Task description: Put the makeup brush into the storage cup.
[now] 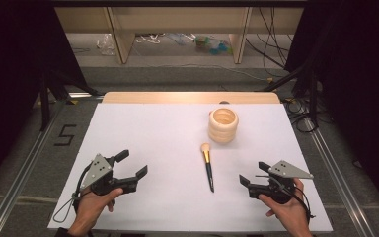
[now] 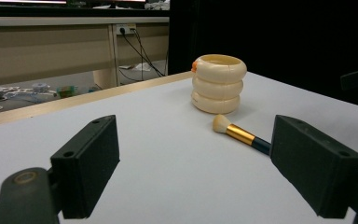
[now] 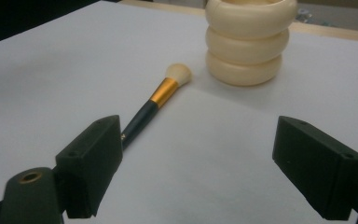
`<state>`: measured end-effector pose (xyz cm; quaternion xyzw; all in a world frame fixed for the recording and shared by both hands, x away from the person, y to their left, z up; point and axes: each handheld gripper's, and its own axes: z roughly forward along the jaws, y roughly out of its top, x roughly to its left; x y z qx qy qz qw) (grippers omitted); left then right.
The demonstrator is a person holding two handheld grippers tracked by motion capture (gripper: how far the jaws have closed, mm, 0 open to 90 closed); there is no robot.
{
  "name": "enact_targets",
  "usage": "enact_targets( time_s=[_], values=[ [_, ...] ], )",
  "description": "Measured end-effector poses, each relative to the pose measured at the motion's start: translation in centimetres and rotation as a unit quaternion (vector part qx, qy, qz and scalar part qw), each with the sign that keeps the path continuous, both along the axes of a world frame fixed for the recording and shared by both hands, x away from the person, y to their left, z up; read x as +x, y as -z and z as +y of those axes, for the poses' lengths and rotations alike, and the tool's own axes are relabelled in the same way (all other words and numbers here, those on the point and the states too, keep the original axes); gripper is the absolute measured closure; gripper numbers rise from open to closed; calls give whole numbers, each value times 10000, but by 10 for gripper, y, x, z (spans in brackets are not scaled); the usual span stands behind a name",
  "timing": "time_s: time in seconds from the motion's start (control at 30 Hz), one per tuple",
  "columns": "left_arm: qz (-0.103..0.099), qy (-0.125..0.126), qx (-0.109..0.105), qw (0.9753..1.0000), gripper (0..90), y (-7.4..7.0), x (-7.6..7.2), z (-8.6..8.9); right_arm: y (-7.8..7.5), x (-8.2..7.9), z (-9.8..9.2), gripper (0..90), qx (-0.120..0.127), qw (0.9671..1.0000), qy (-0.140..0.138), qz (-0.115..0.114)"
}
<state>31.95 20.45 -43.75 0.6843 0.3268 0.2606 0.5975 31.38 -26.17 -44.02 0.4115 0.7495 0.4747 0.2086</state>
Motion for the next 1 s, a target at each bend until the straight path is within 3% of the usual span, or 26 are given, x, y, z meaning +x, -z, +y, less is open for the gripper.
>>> enact_targets(
  time_s=[0.07, 0.13, 0.23, 0.27, 0.43, 0.53, 0.63, 0.67, 0.7, 0.73, 0.83, 0.87, 1.0],
  values=[
    [7, -5, -2, 10000, 157, 0, 0, 0, -1, 3, 1, 170, 2, 9999, -125, 94],
    [21, -14, 0, 10000, 157, 0, -1, 0, -4, 4, 3, 171, 162, 9991, -195, 327],
    [26, -27, 23, 10000, 157, 0, -1, 0, -6, 8, 6, 171, 109, 9995, -199, 224],
    [16, -23, 30, 10000, 157, 0, 0, 0, -9, 11, 8, 171, 83, 9992, -204, 333],
    [20, -25, 33, 10000, 158, 0, 0, 0, -10, 23, 17, 171, -50, 9995, -276, 135],
    [13, -10, 43, 10000, 157, 0, 0, 0, -11, 37, 29, 167, -230, 9987, -381, 259],
    [29, -17, 37, 10000, 158, 0, 0, 0, -10, 45, 36, 166, -223, 9981, -510, 276],
    [31, -21, 47, 10000, 158, 0, 0, 0, -11, 51, 42, 169, -184, 9966, -622, 499],
    [31, -21, 47, 10000, 158, 0, 0, 0, -11, 51, 42, 169, -184, 9966, -622, 499],
    [31, -34, 45, 10000, 158, 0, 0, 0, -10, 58, 47, 169, -362, 9960, -628, 531],
    [62, -42, 2, 10000, 158, 1, 0, 0, -10, 64, 53, 169, -376, 9948, -651, 688],
    [70, -50, 35, 10000, 158, 1, 0, 0, -8, 70, 58, 170, -479, 9922, -705, 913],
    [54, -40, 48, 10000, 158, 0, -1, 0, -3, 80, 70, 180, -617, 9884, -691, 1207]
  ],
)
